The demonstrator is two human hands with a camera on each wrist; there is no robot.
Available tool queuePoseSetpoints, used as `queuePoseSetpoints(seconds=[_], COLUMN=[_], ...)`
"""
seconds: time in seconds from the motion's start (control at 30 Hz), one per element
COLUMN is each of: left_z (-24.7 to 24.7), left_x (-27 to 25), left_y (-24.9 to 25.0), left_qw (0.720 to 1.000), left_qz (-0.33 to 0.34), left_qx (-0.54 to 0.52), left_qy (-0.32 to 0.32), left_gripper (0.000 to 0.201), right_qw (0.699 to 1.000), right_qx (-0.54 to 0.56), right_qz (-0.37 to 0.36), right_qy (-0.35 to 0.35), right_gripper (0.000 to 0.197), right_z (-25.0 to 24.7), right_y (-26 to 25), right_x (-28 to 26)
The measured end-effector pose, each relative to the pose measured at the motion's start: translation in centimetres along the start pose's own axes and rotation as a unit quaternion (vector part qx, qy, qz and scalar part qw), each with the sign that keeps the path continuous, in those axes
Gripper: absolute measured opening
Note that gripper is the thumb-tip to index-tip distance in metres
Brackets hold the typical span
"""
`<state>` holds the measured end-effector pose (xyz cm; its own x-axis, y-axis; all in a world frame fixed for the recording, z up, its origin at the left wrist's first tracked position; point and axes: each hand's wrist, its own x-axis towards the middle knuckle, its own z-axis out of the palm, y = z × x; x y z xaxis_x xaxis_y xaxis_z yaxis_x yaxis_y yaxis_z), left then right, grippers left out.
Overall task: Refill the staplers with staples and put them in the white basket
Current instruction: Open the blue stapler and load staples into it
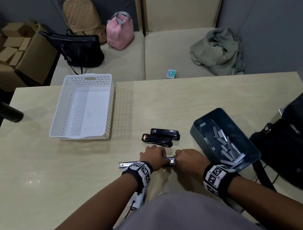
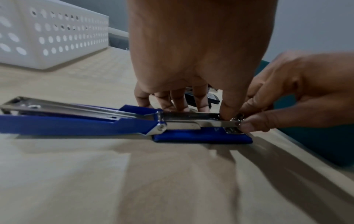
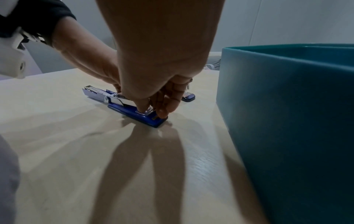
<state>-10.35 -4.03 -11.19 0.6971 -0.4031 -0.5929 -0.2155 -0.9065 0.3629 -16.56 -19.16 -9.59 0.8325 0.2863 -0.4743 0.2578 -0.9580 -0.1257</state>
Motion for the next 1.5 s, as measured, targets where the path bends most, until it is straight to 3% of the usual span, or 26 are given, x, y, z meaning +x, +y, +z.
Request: queuePoseSetpoints(seconds=[0.2,0.3,0.4,0.57,0.73,0.97,1.13,1.33,1.43,1.5], left_z=[-1.1,-1.5,-1.7,-0.6,0.4,-1.0,-1.6,-1.6,-1.8,-2.1], left_x=[0.1,-0.1,-0.2,-0.1,0.1,-0.2,-0.6,-0.7,-0.5,-0.3], left_y=[-1.9,-2.9,-2.5,0.0,1.1,-0.8,-3.7,-3.9,-4.1,-4.0], left_qw=[1.0,0.997,0.998,0.999,0.997,0.998,0.993,0.988,0.987,0.988], left_qz=[-0.028,-0.071,-0.063,-0.038,-0.049,-0.061,-0.111,-0.12,-0.107,-0.098], left_qx=[-0.01,-0.022,-0.019,0.032,0.06,-0.002,-0.034,-0.095,-0.116,-0.121], left_qy=[-0.012,0.011,0.002,-0.004,-0.002,0.008,0.021,0.014,-0.003,-0.006], left_gripper=[0.015,0.021,0.024,0.048,0.053,0.021,0.021,0.018,0.021,0.021], right_qw=[1.0,0.999,0.999,0.999,1.0,0.999,1.0,1.0,0.996,0.985], right_qx=[0.013,0.031,0.035,0.037,0.023,0.035,0.011,0.009,0.071,0.148], right_qz=[-0.001,0.012,0.013,0.009,0.0,0.002,-0.013,-0.001,0.047,0.062], right_qy=[0.008,0.01,0.017,0.026,0.012,0.023,0.025,0.013,0.019,0.059], right_gripper=[0.028,0.029,0.029,0.031,0.032,0.028,0.026,0.024,0.023,0.027], right_z=[0.0,0.1,0.1,0.5,0.3,0.3,0.5,0.0,-1.0,-2.0], right_y=[-0.2,-0.3,-0.3,-0.1,0.0,-0.2,-0.1,-0.4,-0.5,-0.1], right_x=[0.0,0.0,0.0,0.0,-0.2,-0.1,-0.1,-0.4,-0.5,-0.6])
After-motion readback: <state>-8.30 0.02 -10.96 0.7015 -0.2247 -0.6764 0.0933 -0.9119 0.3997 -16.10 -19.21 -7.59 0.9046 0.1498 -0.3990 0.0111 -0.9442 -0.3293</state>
